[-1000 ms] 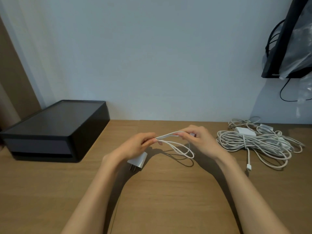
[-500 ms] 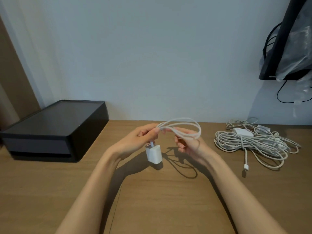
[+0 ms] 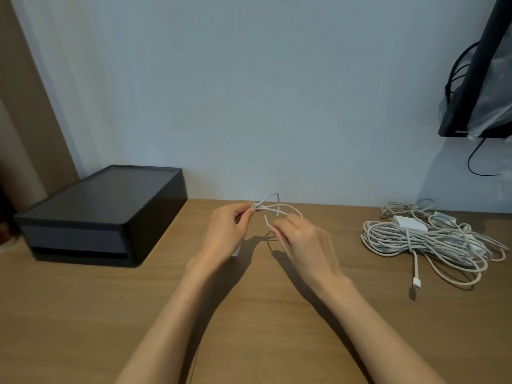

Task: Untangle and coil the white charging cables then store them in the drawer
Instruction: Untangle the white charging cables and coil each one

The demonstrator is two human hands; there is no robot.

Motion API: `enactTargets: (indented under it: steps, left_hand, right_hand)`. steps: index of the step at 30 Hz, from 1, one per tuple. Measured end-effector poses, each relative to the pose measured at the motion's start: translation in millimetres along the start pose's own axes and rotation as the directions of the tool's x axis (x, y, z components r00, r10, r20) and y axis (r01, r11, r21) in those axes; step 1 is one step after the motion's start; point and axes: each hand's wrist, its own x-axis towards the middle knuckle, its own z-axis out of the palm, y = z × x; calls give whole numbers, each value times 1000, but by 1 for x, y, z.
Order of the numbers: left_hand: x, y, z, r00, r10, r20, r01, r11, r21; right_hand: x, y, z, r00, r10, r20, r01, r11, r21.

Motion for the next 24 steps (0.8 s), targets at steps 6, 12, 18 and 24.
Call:
enactTargets:
  steps: [6, 12, 18, 24]
  left_hand:
    - [-1, 4, 1, 979, 115, 171, -117, 993, 6]
    - [-1, 4, 2, 950, 206, 234, -208, 978, -13]
    - [1, 5, -1, 928, 254, 273, -262, 965, -8]
    - [-1, 11, 3, 962, 222, 158, -205, 972, -117]
  right_hand:
    - [3, 11, -1, 993, 61, -100, -52, 995, 87]
    - [6, 13, -5, 956, 215, 201, -287, 832, 475]
    - [8, 14, -14, 910, 267, 318, -413, 670, 617]
    - [12, 16, -12, 855, 378, 356, -508, 470, 722]
